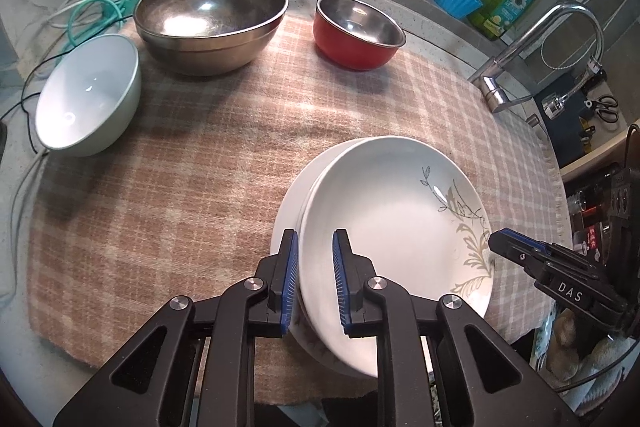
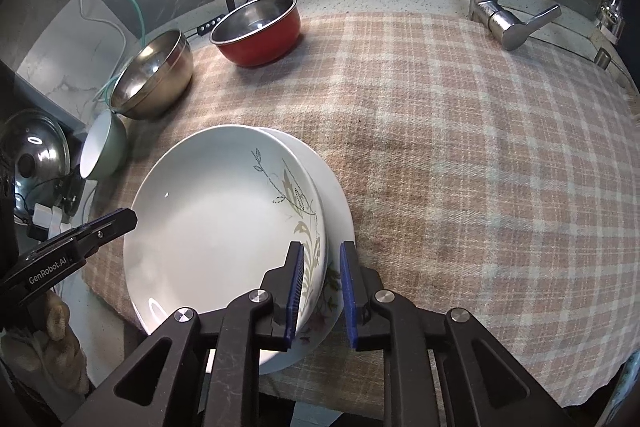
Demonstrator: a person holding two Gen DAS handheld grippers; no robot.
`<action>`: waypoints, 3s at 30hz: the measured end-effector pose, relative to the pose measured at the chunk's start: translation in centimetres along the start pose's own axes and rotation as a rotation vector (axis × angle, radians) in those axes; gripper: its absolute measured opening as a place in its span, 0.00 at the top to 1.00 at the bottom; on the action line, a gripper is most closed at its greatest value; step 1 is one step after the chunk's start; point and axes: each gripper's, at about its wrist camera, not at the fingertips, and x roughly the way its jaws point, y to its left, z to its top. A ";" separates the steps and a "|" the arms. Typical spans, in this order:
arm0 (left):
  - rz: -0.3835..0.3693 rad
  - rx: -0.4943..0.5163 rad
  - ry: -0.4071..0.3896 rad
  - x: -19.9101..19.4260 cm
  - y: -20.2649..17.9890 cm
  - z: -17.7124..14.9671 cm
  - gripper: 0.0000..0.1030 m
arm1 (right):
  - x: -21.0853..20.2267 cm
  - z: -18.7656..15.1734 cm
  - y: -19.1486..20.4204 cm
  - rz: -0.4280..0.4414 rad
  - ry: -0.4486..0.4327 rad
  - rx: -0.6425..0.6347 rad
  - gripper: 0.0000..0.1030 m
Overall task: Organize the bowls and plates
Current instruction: 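Open both tools to release the stacked grey-leaf plate, then move both tools to the large steel bowl rim and close on it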
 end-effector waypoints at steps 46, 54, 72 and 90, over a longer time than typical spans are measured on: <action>0.060 -0.064 -0.069 -2.5 14.3 16.9 0.81 | 3.9 14.3 13.0 0.273 -0.045 0.052 0.71; 0.090 -0.068 -0.009 0.7 15.4 19.6 0.81 | 7.6 16.6 13.6 0.296 0.006 0.110 0.71; 0.094 -0.058 0.034 3.6 15.9 20.4 0.87 | 12.8 18.8 14.8 0.260 0.068 0.128 0.72; 0.099 -0.041 0.033 3.8 15.2 20.0 0.93 | 13.3 18.4 15.5 0.235 0.076 0.088 0.85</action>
